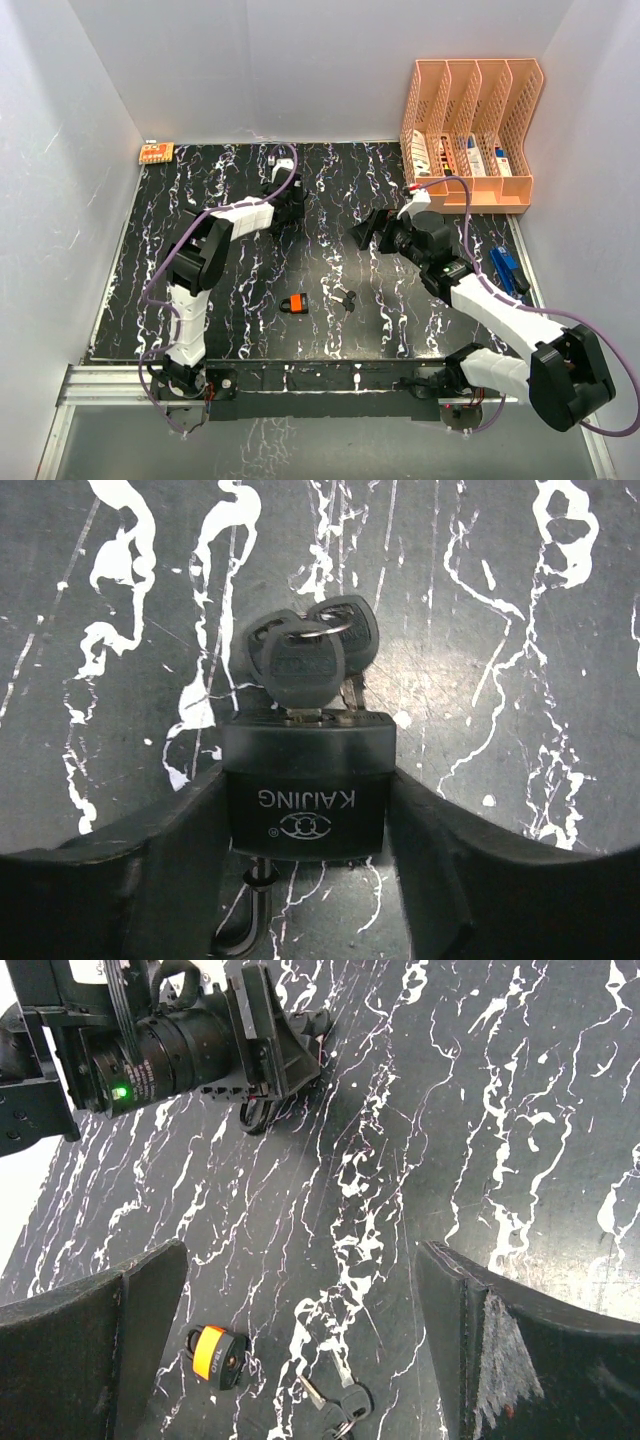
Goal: Unlock with the key
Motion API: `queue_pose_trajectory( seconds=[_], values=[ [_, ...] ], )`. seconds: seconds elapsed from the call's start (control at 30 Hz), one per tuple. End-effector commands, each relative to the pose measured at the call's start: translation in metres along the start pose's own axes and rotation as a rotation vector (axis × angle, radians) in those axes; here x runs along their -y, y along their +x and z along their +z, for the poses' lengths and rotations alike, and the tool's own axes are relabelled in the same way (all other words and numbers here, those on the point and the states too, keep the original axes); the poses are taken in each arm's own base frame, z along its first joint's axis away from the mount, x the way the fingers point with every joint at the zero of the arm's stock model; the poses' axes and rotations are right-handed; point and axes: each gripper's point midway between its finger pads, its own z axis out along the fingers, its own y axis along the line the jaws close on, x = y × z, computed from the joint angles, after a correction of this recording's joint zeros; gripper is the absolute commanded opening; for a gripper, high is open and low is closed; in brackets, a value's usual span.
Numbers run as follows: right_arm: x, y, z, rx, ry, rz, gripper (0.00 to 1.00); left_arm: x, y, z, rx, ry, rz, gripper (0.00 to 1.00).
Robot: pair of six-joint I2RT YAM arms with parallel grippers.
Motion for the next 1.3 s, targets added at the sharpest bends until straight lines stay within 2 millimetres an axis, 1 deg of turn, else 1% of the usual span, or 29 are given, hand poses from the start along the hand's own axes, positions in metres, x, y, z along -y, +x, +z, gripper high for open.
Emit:
queue_pose_trajectory(
  seconds=[0.0, 0.07, 0.17, 0.23, 0.3, 0.4, 0.47, 0.5, 0.57, 0.6, 0.63, 0.7, 0.73, 0.77, 0.87, 1.0, 1.07, 1.13, 1.27],
  values=[
    [-0.001, -0.004, -0.004, 0.019, -0.01, -0.014, 0.97, 0.007, -0.012, -0.016, 0.025, 0.042, -0.036, 0.68],
    [0.001, 0.0, -0.003, 0.005, -0.005, -0.013, 0.97, 0.005, -0.015, -0.02, 0.036, 0.043, -0.036, 0.82],
    [0.004, 0.008, -0.001, -0.025, -0.002, -0.012, 0.97, 0.006, -0.032, -0.033, 0.085, 0.061, -0.032, 0.98],
    [0.006, 0.019, 0.001, -0.062, -0.005, -0.006, 0.95, 0.007, -0.048, -0.044, 0.128, 0.071, -0.036, 0.98],
    [0.009, 0.035, 0.004, -0.119, 0.008, 0.003, 0.94, 0.007, -0.067, -0.059, 0.179, 0.089, -0.038, 0.98],
    [0.014, 0.068, 0.007, -0.217, 0.056, 0.001, 0.91, 0.006, -0.097, -0.091, 0.269, 0.118, -0.055, 0.99],
    [0.015, 0.09, 0.006, -0.28, 0.099, -0.008, 0.9, 0.006, -0.11, -0.116, 0.327, 0.16, -0.074, 0.98],
    [0.012, 0.102, 0.005, -0.308, 0.11, -0.009, 0.89, 0.006, -0.112, -0.129, 0.353, 0.188, -0.086, 0.98],
    [0.01, 0.118, 0.0, -0.347, 0.131, 0.006, 0.85, 0.005, -0.099, -0.147, 0.363, 0.248, -0.117, 0.98],
    [0.009, 0.126, -0.004, -0.365, 0.142, 0.015, 0.83, 0.007, -0.093, -0.158, 0.371, 0.287, -0.13, 0.97],
    [0.009, 0.131, -0.008, -0.374, 0.158, 0.021, 0.82, 0.008, -0.083, -0.166, 0.366, 0.315, -0.139, 0.95],
    [0.009, 0.137, -0.016, -0.383, 0.181, 0.036, 0.8, 0.012, -0.067, -0.188, 0.377, 0.385, -0.15, 0.94],
    [0.009, 0.139, -0.02, -0.385, 0.187, 0.044, 0.78, 0.016, -0.054, -0.192, 0.361, 0.413, -0.142, 0.93],
    [0.009, 0.142, -0.023, -0.392, 0.194, 0.053, 0.77, 0.017, -0.048, -0.202, 0.366, 0.44, -0.144, 0.93],
    [0.004, 0.15, -0.029, -0.416, 0.2, 0.068, 0.75, 0.023, -0.022, -0.218, 0.339, 0.496, -0.127, 0.94],
    [-0.002, 0.161, -0.03, -0.437, 0.201, 0.087, 0.7, 0.024, -0.001, -0.231, 0.336, 0.556, -0.126, 0.96],
    [-0.005, 0.167, -0.029, -0.455, 0.2, 0.094, 0.67, 0.021, 0.007, -0.232, 0.32, 0.555, -0.127, 0.96],
    [-0.006, 0.174, -0.029, -0.474, 0.208, 0.099, 0.65, 0.019, 0.014, -0.233, 0.306, 0.555, -0.123, 0.96],
    [-0.003, 0.179, -0.03, -0.481, 0.233, 0.116, 0.62, 0.017, 0.02, -0.237, 0.305, 0.566, -0.128, 0.96]
  ],
)
